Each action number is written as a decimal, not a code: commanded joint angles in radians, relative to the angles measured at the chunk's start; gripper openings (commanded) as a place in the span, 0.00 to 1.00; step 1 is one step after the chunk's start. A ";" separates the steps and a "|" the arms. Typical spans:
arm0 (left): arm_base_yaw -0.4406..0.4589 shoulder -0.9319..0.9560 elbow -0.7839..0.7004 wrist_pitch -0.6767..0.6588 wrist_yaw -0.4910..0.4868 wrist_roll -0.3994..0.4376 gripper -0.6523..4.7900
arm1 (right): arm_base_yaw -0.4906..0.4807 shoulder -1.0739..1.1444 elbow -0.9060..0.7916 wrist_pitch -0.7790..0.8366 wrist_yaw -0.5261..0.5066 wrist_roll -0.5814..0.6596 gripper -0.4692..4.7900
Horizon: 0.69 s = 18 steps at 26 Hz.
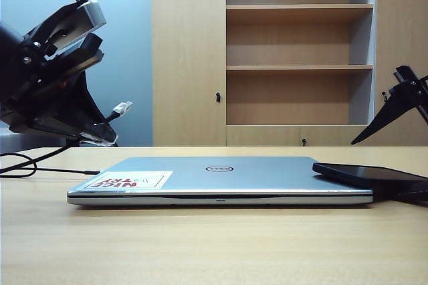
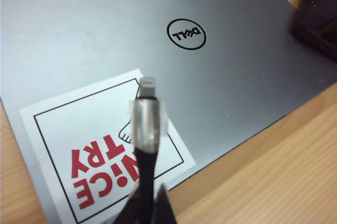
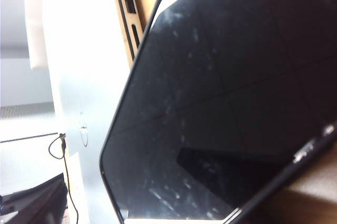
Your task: Pick up the charging cable and the phone, plug the charging cable into the charging port on the phone, and finally place them back on the table.
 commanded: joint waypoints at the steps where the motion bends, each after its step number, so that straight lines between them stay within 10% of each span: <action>1: -0.001 -0.003 0.003 0.017 0.003 0.000 0.11 | -0.002 0.021 -0.015 -0.062 0.075 -0.013 0.81; 8: -0.001 -0.003 0.003 0.017 0.003 0.000 0.11 | -0.002 0.021 -0.016 -0.085 0.125 -0.013 0.62; 13: -0.001 -0.003 0.003 0.016 0.003 0.000 0.11 | -0.002 0.021 -0.016 -0.088 0.187 -0.013 0.12; 18: -0.001 -0.003 0.003 0.016 0.003 0.000 0.11 | -0.002 0.020 -0.015 -0.061 0.208 -0.019 0.08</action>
